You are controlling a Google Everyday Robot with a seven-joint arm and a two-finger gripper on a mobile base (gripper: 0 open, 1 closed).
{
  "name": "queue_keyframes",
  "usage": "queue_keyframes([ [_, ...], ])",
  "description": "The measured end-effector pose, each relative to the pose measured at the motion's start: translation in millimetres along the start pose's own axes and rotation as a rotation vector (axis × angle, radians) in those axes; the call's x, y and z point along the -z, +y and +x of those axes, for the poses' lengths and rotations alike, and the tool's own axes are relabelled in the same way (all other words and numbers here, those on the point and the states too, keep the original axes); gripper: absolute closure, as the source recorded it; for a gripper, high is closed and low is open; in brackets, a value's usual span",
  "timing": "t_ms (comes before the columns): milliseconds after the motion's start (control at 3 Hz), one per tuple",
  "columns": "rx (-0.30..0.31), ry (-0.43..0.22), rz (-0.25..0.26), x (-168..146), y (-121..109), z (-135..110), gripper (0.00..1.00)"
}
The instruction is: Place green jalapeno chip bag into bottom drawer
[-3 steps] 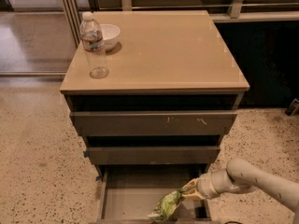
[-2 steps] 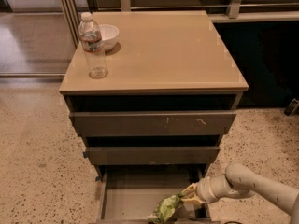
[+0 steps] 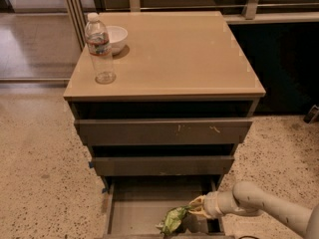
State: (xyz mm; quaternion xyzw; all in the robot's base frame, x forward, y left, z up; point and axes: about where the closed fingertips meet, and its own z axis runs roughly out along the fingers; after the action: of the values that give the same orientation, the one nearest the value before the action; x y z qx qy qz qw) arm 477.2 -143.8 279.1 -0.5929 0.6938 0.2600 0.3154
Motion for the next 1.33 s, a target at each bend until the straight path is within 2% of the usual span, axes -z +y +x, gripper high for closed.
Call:
queue_keyframes([
  [333, 0.058, 0.0, 0.066, -15, -19, 5, 1.0],
  [667, 0.088, -0.002, 0.094, -36, -39, 13, 1.0],
  [1000, 0.082, -0.008, 0.078, -64, -57, 29, 1.0],
  [1333, 0.066, 0.0, 0.03, -90, -67, 48, 1.0],
])
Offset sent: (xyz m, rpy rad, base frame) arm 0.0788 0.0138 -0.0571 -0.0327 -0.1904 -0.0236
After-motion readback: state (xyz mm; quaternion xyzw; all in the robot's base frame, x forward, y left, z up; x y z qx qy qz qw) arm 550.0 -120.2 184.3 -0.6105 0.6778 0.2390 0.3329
